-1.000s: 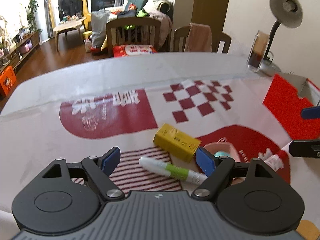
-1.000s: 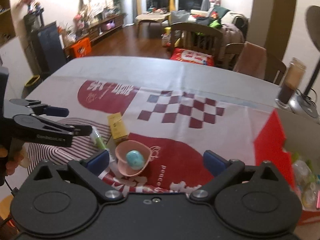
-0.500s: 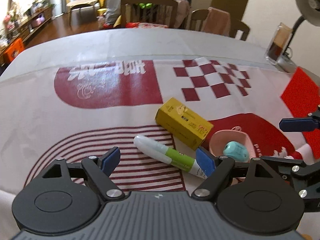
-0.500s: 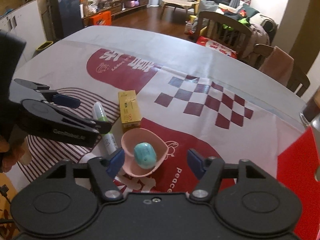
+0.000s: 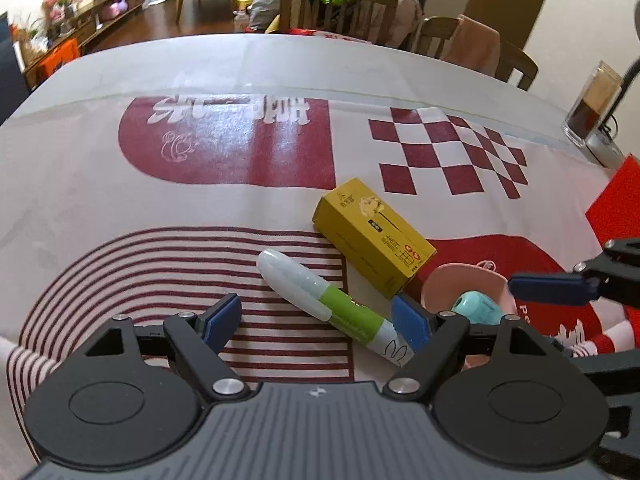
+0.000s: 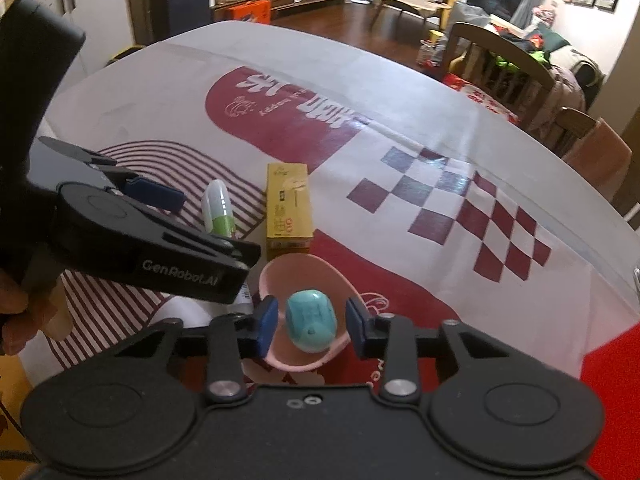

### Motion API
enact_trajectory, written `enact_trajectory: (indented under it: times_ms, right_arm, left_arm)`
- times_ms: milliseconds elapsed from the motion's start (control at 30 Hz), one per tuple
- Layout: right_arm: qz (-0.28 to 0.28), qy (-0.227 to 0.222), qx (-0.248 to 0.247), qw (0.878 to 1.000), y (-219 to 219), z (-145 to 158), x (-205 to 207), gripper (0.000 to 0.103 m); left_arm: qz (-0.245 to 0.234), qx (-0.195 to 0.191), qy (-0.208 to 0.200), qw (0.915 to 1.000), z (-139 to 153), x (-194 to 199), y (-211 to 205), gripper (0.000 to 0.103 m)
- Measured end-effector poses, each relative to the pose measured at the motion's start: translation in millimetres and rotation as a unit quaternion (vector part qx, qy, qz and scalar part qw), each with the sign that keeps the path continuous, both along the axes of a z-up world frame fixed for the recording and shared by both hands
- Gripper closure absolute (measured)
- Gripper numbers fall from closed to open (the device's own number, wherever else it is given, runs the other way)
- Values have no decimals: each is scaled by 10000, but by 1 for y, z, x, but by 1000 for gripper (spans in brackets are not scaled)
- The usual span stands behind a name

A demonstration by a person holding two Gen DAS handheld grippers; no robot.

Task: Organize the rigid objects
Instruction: 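Grasp the white-green marker with left tool while right tool grasps the teal ball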

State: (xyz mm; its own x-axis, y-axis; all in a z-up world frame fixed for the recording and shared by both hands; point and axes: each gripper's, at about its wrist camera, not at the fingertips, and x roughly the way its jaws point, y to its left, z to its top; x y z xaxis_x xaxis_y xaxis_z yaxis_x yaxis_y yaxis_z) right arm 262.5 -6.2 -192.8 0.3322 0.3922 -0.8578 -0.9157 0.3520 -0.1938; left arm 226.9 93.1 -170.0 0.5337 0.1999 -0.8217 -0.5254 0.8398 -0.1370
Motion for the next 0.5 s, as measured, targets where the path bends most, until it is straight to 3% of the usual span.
enact_trajectory:
  times_ms: [100, 300, 500]
  right_arm:
    - [94, 34, -57, 9999, 3, -4, 1, 73]
    - [135, 8, -202, 9997, 8, -12, 4, 73]
    - [91, -51, -251, 9996, 10, -16, 4, 74]
  left_arm:
    - [51, -14, -34, 10000, 0, 0, -1, 29]
    - [25, 110, -67, 9999, 2, -1, 0, 56]
    - [18, -73, -221, 9997, 2, -7, 11, 64]
